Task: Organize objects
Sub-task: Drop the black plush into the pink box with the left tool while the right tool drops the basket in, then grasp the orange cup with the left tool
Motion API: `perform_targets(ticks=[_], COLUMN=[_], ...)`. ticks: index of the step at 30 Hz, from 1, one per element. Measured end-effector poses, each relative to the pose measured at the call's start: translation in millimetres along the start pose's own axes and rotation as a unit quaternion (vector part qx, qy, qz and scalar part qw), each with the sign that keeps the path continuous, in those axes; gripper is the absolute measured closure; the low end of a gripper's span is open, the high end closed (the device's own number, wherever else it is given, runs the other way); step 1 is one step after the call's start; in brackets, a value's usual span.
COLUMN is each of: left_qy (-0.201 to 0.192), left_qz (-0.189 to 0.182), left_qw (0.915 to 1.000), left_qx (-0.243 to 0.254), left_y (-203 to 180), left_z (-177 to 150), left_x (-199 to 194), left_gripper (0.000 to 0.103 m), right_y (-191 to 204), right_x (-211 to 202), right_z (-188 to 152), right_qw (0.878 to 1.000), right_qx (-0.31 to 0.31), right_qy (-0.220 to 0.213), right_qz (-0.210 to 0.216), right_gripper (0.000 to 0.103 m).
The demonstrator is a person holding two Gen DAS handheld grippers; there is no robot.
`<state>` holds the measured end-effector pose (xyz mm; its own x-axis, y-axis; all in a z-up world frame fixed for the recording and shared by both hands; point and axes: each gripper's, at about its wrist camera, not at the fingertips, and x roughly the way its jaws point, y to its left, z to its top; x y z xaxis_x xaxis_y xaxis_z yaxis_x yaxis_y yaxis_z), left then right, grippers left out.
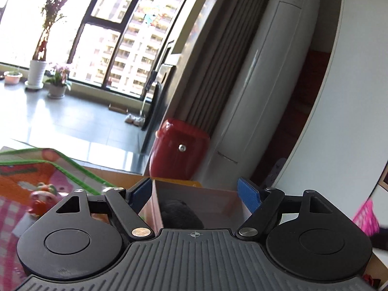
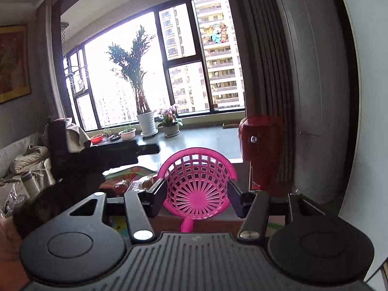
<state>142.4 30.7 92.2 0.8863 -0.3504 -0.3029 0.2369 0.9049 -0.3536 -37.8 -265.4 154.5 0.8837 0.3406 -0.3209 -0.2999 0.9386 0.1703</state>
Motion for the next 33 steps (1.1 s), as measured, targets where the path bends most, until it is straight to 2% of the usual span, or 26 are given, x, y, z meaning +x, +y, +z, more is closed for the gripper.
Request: perform_targets(ticks=[3,5,6,7,9,12,16,20,23,27,29,31,33], left_qy=[0.022,0.054,0.065,0.076,0.09,0.105,0.126,0.132,0.138,0.129,0.118,0.112,0.108], left_qz=[0.017,0.033,0.04,0.045,0.048,0.049,0.044,0.022,0.006,0.0,0.004,0.012,0.009], left_qw=[0.9994,0.9978,0.997,0.996,0.9947,0.9932,0.9905,0.9903,0.9896,0.9877,0.9865,0.9882,0.9921], left_qx=[0.021,0.018,0.012,0.004,-0.009,-0.004,0.034,0.036,0.04,0.088,0.113,0.104,0.063], left_y=[17.1,30.4,36.9,43.2,52.4,58.6,56.6,50.1,44.0,25.9,18.4,17.9,24.3], left_z=[-13.7,-26.6,-32.9,-39.3,-51.3,-67.6,-81.3,-91.2,-95.5,-94.2,-91.6,-86.2,-79.2], left_x=[-21.4,-27.5,-28.3,-36.5,-43.1,-63.0,-78.1,-80.2,-71.0,-62.8,-59.3,-54.1,-48.6], left_gripper=[0.021,0.021,0.021,0.021,0.021,0.021,0.021,0.021,0.021,0.021,0.021,0.021,0.021], right_y=[-0.7,-2.7,-3.0,-2.8,-2.5,-5.9,-8.4,-3.8,6.5,27.6,33.3,33.8,26.6], right_x=[22.7,60.0,85.9,110.4,151.3,181.4,168.7,140.9,110.9,86.5,83.7,85.0,89.3], right_z=[34.0,58.1,66.9,70.4,68.4,50.1,23.2,0.2,-27.8,-70.1,-89.8,-104.8,-119.0], right_qw=[1.0,0.999,0.996,0.992,0.986,0.982,0.985,0.99,0.993,0.994,0.995,0.995,0.994], right_qx=[-0.011,-0.008,-0.01,-0.01,0.0,0.006,0.026,-0.001,-0.026,-0.047,-0.039,-0.023,-0.001], right_qy=[-0.006,0.044,0.084,0.117,0.158,0.169,0.152,0.12,0.098,0.083,0.084,0.086,0.094], right_qz=[-0.017,-0.025,-0.033,-0.038,-0.053,-0.085,-0.07,-0.078,-0.067,-0.051,-0.046,-0.043,-0.047], right_gripper=[0.048,0.048,0.047,0.044,0.016,0.016,0.015,0.004,0.002,0.0,0.0,0.0,0.0])
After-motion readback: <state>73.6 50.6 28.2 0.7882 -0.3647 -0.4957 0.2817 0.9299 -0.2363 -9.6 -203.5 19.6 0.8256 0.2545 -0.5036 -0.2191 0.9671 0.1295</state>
